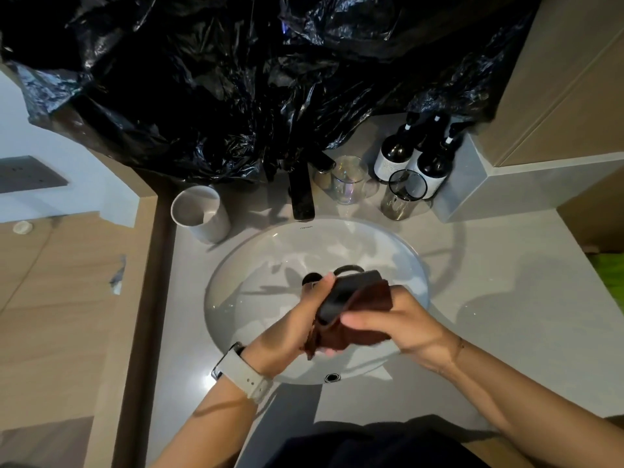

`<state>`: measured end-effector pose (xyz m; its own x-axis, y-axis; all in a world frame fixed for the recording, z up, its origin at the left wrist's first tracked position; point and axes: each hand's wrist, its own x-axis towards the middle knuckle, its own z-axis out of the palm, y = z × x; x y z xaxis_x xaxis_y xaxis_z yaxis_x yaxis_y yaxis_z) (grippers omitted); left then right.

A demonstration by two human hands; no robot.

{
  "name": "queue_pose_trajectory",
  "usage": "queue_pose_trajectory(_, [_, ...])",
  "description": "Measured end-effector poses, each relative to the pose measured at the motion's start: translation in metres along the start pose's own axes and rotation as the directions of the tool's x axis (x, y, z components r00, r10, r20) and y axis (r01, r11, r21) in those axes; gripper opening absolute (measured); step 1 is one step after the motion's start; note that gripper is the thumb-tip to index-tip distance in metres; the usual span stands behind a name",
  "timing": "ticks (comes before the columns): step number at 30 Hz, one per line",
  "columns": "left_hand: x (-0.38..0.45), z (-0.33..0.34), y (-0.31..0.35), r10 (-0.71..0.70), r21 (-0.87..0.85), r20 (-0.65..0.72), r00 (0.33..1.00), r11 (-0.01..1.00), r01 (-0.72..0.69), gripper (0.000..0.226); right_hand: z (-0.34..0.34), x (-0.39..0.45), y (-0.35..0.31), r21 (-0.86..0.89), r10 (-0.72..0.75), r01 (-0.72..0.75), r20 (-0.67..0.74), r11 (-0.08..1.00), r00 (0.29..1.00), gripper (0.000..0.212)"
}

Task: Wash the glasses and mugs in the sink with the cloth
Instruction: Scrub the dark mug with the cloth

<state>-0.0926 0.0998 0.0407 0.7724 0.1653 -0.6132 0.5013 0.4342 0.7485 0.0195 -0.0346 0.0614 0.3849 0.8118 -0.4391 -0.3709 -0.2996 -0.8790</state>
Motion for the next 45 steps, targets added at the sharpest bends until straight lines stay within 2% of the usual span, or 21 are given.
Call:
queue_pose_trajectory(2, [0.002, 0.001, -0.007, 0.096, 0.172, -0.073, 0.993, 0.982, -0.083, 0.065, 0.001, 0.002, -0.001, 0.166, 0.121, -0.114, -0.029, 0.980, 0.992, 0.018])
queue_pose_trajectory(3, [0.001, 0.001, -0.011, 0.127, 0.172, -0.117, 0.985, 0.979, -0.106, 0.066, 0.002, 0.003, -0.001, 0.185, 0.145, -0.138, -0.023, 0.973, 0.989, 0.017])
queue_pose_trajectory(5, [0.002, -0.004, -0.019, 0.126, 0.147, -0.152, 0.980, 0.984, -0.104, 0.068, 0.006, 0.004, 0.001, 0.130, 0.123, -0.122, 0.001, 0.984, 0.992, 0.015])
queue_pose_trajectory(8, [-0.003, -0.006, -0.015, 0.035, 0.057, -0.081, 0.996, 0.998, -0.030, 0.052, 0.011, 0.000, 0.006, 0.020, 0.035, -0.036, 0.041, 0.999, 0.999, 0.018])
queue_pose_trajectory(10, [-0.004, -0.005, -0.010, -0.113, -0.122, -0.080, 0.990, 0.987, 0.103, 0.051, 0.012, -0.002, 0.011, -0.131, -0.025, 0.031, 0.048, 0.991, 0.999, 0.023])
queue_pose_trajectory(12, [-0.003, -0.003, -0.008, -0.311, -0.250, -0.091, 0.946, 0.927, 0.281, 0.053, 0.011, -0.004, 0.016, -0.368, -0.034, 0.072, 0.109, 0.927, 0.994, 0.026])
queue_pose_trajectory(15, [0.000, 0.000, -0.013, -0.367, -0.307, -0.116, 0.923, 0.897, 0.318, 0.054, 0.005, -0.009, 0.016, -0.594, 0.005, 0.111, 0.190, 0.797, 0.982, 0.027])
queue_pose_trajectory(19, [0.000, 0.012, -0.015, -0.222, -0.308, -0.138, 0.965, 0.936, 0.171, 0.051, -0.001, -0.015, 0.013, -0.405, -0.080, 0.128, 0.133, 0.905, 0.988, 0.021])
queue_pose_trajectory(21, [0.000, 0.018, -0.020, -0.120, -0.226, -0.169, 0.978, 0.971, 0.080, 0.054, -0.001, -0.012, 0.013, -0.274, -0.098, 0.118, 0.085, 0.955, 0.991, 0.023])
queue_pose_trajectory(24, [-0.002, 0.019, -0.021, 0.039, -0.084, -0.191, 0.981, 0.995, -0.056, 0.055, 0.000, -0.008, 0.007, -0.107, -0.045, 0.047, 0.027, 0.993, 0.999, 0.016])
queue_pose_trajectory(27, [-0.007, 0.013, -0.022, 0.095, 0.043, -0.182, 0.979, 0.995, -0.089, 0.079, 0.005, -0.005, 0.003, 0.058, 0.070, -0.068, -0.024, 0.996, 0.997, 0.011])
queue_pose_trajectory(30, [-0.010, 0.004, -0.029, 0.129, 0.147, -0.190, 0.973, 0.984, -0.102, 0.071, 0.010, -0.001, 0.004, 0.127, 0.125, -0.119, -0.038, 0.985, 0.991, 0.010])
queue_pose_trajectory(33, [-0.012, 0.001, -0.022, 0.027, 0.027, -0.153, 0.988, 0.999, -0.023, 0.073, 0.014, -0.004, 0.006, 0.026, 0.042, -0.043, 0.011, 0.999, 0.999, 0.014])
queue_pose_trajectory(36, [-0.013, 0.001, -0.006, -0.188, -0.206, -0.103, 0.977, 0.965, 0.164, 0.053, 0.015, -0.010, 0.010, -0.194, -0.037, 0.056, 0.103, 0.979, 0.994, 0.028])
queue_pose_trajectory(37, [-0.014, 0.002, -0.003, -0.287, -0.295, -0.056, 0.956, 0.920, 0.258, 0.051, 0.013, -0.011, 0.010, -0.359, -0.039, 0.086, 0.136, 0.930, 0.990, 0.028])
queue_pose_trajectory(39, [-0.010, 0.002, 0.000, -0.419, -0.393, 0.030, 0.908, 0.830, 0.396, 0.053, 0.009, -0.011, 0.008, -0.756, -0.019, 0.188, 0.227, 0.627, 0.974, 0.026])
queue_pose_trajectory(40, [-0.007, 0.001, 0.000, -0.438, -0.415, 0.056, 0.897, 0.807, 0.420, 0.054, 0.007, -0.012, 0.005, -0.849, 0.002, 0.219, 0.251, 0.480, 0.968, 0.030])
queue_pose_trajectory(41, [-0.006, 0.000, 0.000, -0.434, -0.403, 0.074, 0.898, 0.811, 0.425, 0.054, 0.005, -0.014, 0.004, -0.860, 0.003, 0.216, 0.245, 0.462, 0.970, 0.031])
queue_pose_trajectory(42, [-0.005, 0.000, 0.001, -0.411, -0.373, 0.101, 0.906, 0.829, 0.418, 0.056, 0.003, -0.015, 0.006, -0.816, -0.011, 0.192, 0.222, 0.546, 0.975, 0.030])
queue_pose_trajectory(44, [-0.007, -0.001, 0.004, -0.323, -0.261, 0.143, 0.936, 0.900, 0.350, 0.059, 0.001, -0.020, 0.009, -0.577, -0.057, 0.130, 0.143, 0.806, 0.988, 0.020])
queue_pose_trajectory(45, [-0.007, -0.002, 0.004, -0.286, -0.169, 0.137, 0.949, 0.937, 0.306, 0.063, 0.000, -0.021, 0.011, -0.455, -0.066, 0.107, 0.104, 0.884, 0.992, 0.017])
